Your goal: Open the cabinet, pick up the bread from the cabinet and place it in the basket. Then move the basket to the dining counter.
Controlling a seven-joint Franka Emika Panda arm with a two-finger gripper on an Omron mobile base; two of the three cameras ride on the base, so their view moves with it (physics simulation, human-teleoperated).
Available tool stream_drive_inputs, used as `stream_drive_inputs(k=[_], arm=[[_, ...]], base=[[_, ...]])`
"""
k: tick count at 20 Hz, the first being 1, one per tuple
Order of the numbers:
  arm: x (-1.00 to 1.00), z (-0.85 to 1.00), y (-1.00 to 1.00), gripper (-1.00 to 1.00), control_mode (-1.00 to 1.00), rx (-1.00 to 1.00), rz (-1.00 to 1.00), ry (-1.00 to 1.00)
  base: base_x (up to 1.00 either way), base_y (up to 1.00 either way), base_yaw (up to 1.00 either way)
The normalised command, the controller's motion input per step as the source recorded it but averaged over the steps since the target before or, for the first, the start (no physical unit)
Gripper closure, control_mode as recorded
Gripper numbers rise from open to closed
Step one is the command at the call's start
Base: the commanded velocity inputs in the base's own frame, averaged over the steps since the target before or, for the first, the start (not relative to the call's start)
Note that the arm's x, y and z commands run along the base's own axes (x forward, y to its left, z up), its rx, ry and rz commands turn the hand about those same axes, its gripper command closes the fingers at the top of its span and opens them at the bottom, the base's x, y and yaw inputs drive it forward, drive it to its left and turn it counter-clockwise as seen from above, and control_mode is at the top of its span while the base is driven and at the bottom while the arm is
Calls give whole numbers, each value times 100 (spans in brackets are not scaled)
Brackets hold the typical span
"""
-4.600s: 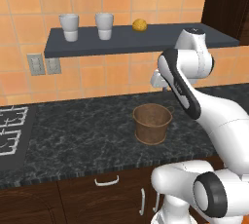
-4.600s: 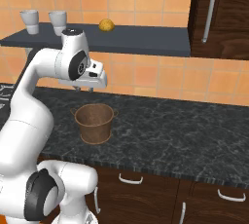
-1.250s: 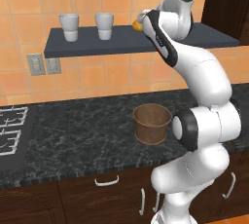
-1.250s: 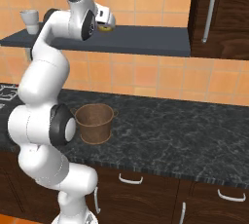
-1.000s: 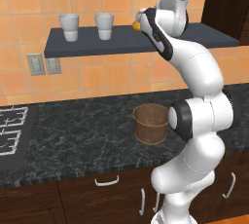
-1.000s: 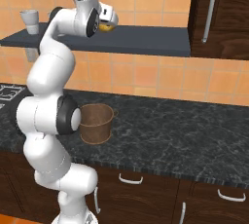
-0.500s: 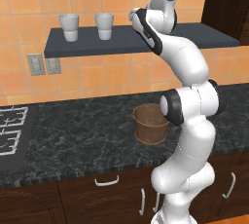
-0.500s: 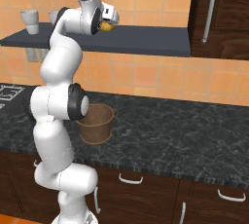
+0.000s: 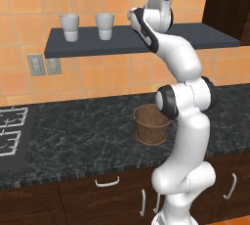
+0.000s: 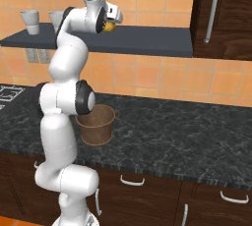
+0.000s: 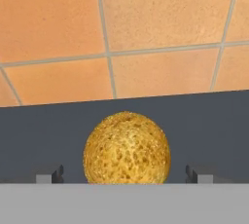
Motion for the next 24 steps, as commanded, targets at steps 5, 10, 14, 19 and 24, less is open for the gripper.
stream_drive_inputs(k=[5, 10, 14, 19, 24], arm=[[31, -11, 0, -100, -100, -1, 0, -1], [30, -7, 0, -100, -100, 0, 0, 0], [12, -11, 0, 100, -100, 0, 0, 0], [-4, -3, 0, 100, -100, -2, 0, -4], [-75, -3, 7, 100, -100, -8, 0, -22]], base=[[0, 0, 0], [0, 0, 0], [0, 0, 0], [0, 0, 0], [0, 0, 0]])
